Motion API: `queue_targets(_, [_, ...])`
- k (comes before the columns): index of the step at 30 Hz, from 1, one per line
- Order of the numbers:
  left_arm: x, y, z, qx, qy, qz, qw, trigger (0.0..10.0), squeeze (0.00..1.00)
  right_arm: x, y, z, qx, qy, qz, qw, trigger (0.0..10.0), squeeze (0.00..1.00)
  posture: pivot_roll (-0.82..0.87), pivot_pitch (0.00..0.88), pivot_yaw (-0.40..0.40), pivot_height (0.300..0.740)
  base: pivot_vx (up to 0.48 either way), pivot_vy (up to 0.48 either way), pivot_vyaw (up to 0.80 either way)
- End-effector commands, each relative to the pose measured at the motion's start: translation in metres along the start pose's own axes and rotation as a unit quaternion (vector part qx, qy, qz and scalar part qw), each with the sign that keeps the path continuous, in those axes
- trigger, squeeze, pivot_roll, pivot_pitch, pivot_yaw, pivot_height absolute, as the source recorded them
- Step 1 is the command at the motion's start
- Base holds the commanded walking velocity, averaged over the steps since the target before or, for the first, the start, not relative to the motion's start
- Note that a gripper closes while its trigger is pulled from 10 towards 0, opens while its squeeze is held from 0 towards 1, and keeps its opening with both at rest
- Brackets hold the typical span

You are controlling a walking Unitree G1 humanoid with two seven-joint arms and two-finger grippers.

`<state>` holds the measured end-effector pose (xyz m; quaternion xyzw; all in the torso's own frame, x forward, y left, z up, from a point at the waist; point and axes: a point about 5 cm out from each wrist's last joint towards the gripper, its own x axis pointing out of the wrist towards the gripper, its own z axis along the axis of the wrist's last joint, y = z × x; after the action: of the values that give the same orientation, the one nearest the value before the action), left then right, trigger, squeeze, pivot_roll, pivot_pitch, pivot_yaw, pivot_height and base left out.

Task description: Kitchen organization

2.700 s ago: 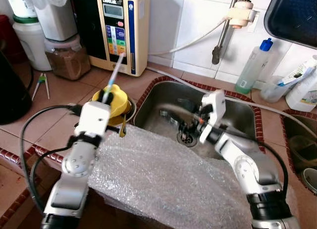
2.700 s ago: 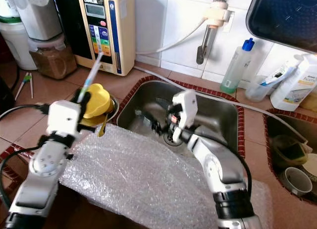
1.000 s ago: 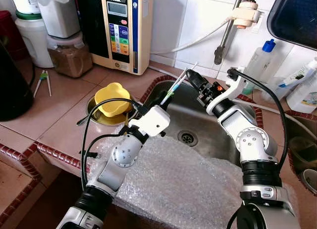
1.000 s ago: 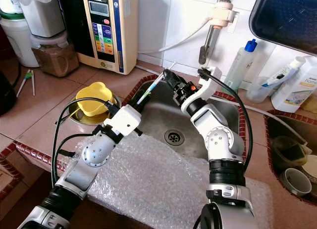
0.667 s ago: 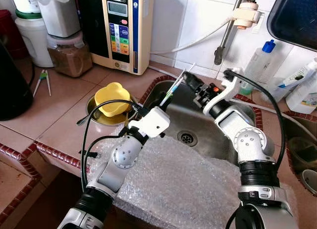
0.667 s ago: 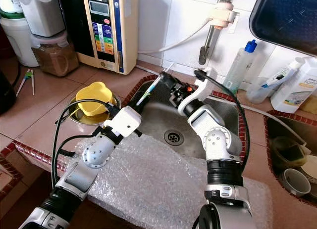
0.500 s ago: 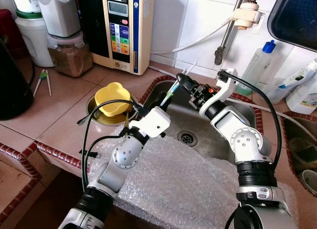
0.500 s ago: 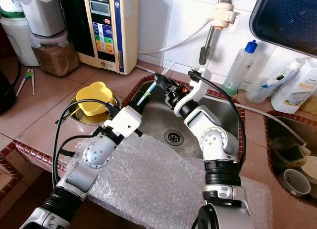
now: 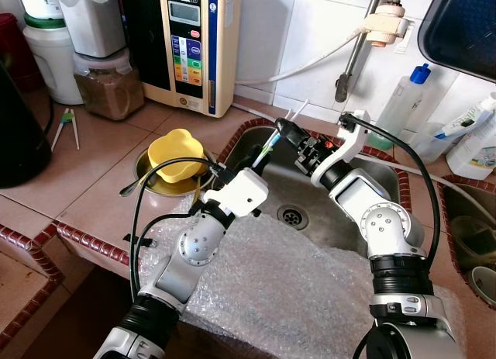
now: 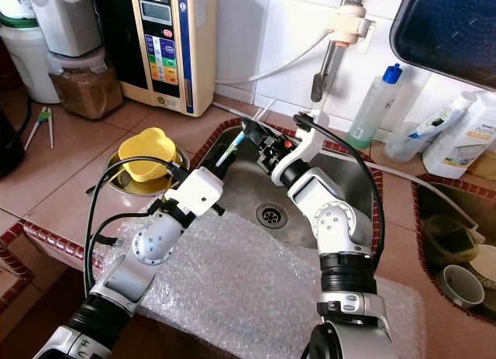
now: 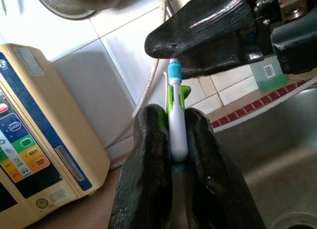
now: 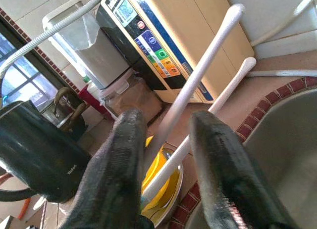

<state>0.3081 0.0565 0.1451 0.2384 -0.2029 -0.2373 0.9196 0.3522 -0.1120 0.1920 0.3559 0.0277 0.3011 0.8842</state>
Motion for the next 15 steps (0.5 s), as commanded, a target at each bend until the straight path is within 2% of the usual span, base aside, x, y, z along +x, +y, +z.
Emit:
queue_targets(1, [0.0040,-0.0010,0.0052,-0.002,-0.013,0.000,1.000,0.0,0.00,-0.0028,-0.0062,0.0062,0.000,-0.008,-0.017,1.000,0.0,0.00,0.06,0.000,-0.111,0.740,0.000,0.000,0.00])
queue_targets(8, [0.0050,0.0008,0.0047,0.000,-0.013,0.003,1.000,0.0,0.00,-0.0007,-0.0061,0.0085,0.003,-0.013,-0.019,1.000,0.0,0.00,0.06,0.000,-0.111,0.740,0.000,0.000,0.00])
queue_targets(9, [0.0053,0.0004,0.0049,0.000,-0.014,0.005,1.000,0.4,0.00,-0.0007,-0.0059,0.0089,0.003,-0.013,-0.018,1.000,0.0,0.00,0.06,0.000,-0.112,0.740,0.000,0.000,0.00])
queue_targets(12, [0.0061,-0.0006,0.0050,0.000,-0.014,0.006,1.000,0.8,0.00,-0.0013,-0.0068,0.0094,0.002,-0.013,-0.019,1.000,0.0,0.00,0.05,0.000,-0.115,0.740,0.000,0.000,0.00])
queue_targets(13, [0.0064,-0.0012,0.0051,-0.001,-0.014,0.006,1.000,1.6,0.00,-0.0018,-0.0072,0.0098,0.001,-0.013,-0.021,1.000,0.0,0.00,0.05,0.000,-0.116,0.740,0.000,0.000,0.00])
queue_targets(14, [0.0066,-0.0016,0.0051,-0.002,-0.014,0.006,1.000,1.6,0.00,-0.0020,-0.0076,0.0101,0.001,-0.014,-0.022,1.000,0.0,0.00,0.05,0.000,-0.116,0.740,0.000,0.000,0.00])
queue_targets(15, [0.0075,-0.0038,0.0055,-0.005,-0.016,0.000,1.000,3.2,0.00,-0.0025,-0.0087,0.0115,-0.002,-0.016,-0.027,1.000,0.0,0.00,0.04,0.000,-0.117,0.740,0.000,0.000,0.00])
